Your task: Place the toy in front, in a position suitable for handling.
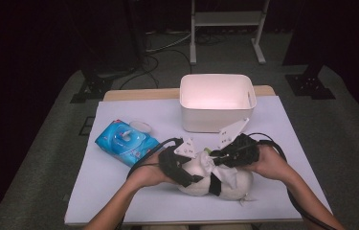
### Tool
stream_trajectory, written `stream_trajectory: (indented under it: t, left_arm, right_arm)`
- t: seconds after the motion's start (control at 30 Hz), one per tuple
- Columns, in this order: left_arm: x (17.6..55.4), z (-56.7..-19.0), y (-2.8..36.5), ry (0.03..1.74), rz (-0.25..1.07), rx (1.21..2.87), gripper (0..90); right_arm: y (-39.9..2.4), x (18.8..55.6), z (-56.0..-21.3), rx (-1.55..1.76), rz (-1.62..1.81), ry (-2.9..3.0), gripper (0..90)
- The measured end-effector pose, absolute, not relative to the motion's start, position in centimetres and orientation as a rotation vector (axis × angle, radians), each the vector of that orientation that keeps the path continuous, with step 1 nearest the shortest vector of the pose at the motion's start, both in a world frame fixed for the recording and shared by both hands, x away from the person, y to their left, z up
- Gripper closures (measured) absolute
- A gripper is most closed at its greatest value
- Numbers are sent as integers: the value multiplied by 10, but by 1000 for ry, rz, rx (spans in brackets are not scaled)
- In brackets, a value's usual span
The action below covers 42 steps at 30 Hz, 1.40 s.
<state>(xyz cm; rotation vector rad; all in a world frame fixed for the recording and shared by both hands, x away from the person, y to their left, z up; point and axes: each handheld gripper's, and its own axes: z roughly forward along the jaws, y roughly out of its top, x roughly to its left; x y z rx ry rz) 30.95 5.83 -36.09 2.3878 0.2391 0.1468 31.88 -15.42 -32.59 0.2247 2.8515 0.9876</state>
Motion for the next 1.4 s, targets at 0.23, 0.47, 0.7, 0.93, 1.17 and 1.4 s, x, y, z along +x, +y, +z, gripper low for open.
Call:
stream_trajectory:
  t: [0.23,0.47,0.7,0.93,1.17,1.4]
  left_arm:
    - [312,-362,62,239,120,2374,269]
    - [312,-362,63,229,106,2370,263]
    - [311,-362,63,218,90,2370,261]
    - [311,-362,65,214,69,2359,262]
    - [312,-361,66,204,59,2354,243]
    - [316,-361,65,233,31,2350,152]
  right_arm:
    - [-166,316,-321,237,987,2836,840]
    - [-196,310,-317,307,1010,2801,839]
    - [-215,306,-318,364,1040,2785,840]
    - [-223,304,-321,370,1073,2780,840]
    - [-227,300,-323,383,1087,2775,840]
    - [-229,300,-324,388,1091,2778,840]
